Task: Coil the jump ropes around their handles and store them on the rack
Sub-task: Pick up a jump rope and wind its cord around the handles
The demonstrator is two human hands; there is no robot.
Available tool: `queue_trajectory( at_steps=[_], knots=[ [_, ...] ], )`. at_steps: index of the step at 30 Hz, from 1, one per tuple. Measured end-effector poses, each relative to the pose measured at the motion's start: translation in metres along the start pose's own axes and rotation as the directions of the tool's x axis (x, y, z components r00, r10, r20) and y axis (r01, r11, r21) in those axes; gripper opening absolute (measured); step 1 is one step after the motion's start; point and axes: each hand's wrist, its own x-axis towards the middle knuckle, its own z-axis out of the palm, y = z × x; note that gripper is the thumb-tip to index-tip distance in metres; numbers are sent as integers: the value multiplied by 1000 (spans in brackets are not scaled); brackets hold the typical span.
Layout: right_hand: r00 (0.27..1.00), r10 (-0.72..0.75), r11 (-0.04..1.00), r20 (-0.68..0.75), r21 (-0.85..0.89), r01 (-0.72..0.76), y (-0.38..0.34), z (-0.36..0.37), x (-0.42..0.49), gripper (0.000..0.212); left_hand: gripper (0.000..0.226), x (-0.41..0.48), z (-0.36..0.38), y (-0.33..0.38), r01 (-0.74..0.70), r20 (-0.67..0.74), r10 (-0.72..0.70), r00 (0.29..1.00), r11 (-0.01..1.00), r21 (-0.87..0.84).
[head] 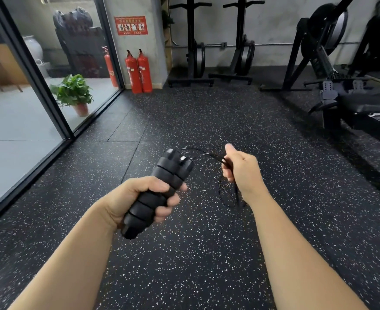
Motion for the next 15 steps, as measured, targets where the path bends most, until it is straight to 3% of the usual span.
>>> queue_trajectory(
  at_steps=[2,4,8,12,15],
  knots=[
    [1000,23,996,-17,83,-21,2,-2,1,35,70,-4,-3,3,-45,-5,44,999,997,-64],
    [999,-5,999,-31,-54,3,7,3,1,35,70,-3,2,3,-68,-56,67,996,998,-18],
    [996,-83,929,-27,-365,67,10,23,-4,39,67,7,16,2,-94,-253,182,950,941,324],
    [965,-2,941,261,-327,90,2,43,-10,41,53,13,23,-1,-78,-281,259,924,847,525],
    [908,81,983,410,-186,-3,3,51,-12,47,72,14,22,-5,-55,-254,248,935,808,586]
  ],
)
